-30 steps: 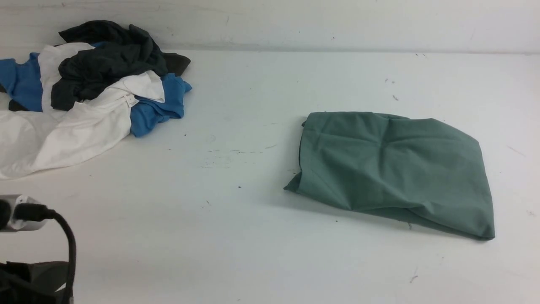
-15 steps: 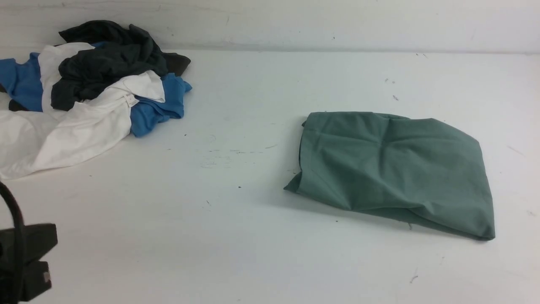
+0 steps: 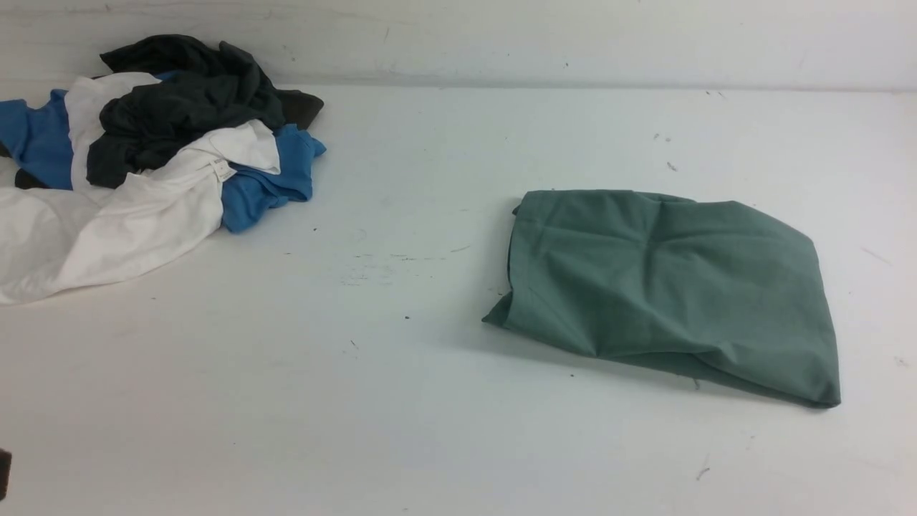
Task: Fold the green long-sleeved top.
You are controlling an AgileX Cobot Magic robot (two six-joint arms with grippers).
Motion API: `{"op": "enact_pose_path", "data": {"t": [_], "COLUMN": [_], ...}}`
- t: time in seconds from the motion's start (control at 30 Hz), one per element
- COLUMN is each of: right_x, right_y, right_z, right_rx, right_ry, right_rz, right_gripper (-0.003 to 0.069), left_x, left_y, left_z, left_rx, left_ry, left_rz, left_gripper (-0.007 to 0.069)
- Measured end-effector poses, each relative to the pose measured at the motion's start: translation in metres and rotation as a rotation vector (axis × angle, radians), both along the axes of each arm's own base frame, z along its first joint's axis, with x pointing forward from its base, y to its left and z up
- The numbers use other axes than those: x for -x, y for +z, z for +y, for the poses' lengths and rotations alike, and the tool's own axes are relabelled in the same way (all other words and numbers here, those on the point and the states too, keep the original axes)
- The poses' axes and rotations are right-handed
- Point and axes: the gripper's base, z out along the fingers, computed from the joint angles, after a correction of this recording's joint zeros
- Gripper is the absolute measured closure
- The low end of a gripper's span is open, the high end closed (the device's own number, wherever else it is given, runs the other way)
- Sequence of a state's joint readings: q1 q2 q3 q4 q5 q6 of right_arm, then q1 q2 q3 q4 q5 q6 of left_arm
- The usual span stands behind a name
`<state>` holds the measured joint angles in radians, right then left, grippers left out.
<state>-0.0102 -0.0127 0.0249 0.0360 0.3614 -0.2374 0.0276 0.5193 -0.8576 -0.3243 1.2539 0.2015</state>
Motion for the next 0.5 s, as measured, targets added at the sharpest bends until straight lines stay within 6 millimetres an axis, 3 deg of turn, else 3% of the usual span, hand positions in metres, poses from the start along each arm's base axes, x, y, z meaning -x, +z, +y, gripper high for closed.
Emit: {"op": "enact_pose_path", "data": {"t": [0.27,0.5], "right_x": [0.0,0.0], "right_y": [0.0,0.0], "right_z": [0.0,0.001], "right_rx": [-0.005,-0.088], "right_ry": [0.0,-0.003], "right_rz": [0.002,0.01], "right_gripper": [0.0673,0.0673], "left_x": [0.023,0.046], "left_y": [-0.032,-0.068], "left_z": [0.001,0.002], "left_rx": [-0.019,0.035], "left_ry": [0.013,0.084], "left_rz": [-0.003,-0.164], "left_gripper": [0.0628,0.0628]}}
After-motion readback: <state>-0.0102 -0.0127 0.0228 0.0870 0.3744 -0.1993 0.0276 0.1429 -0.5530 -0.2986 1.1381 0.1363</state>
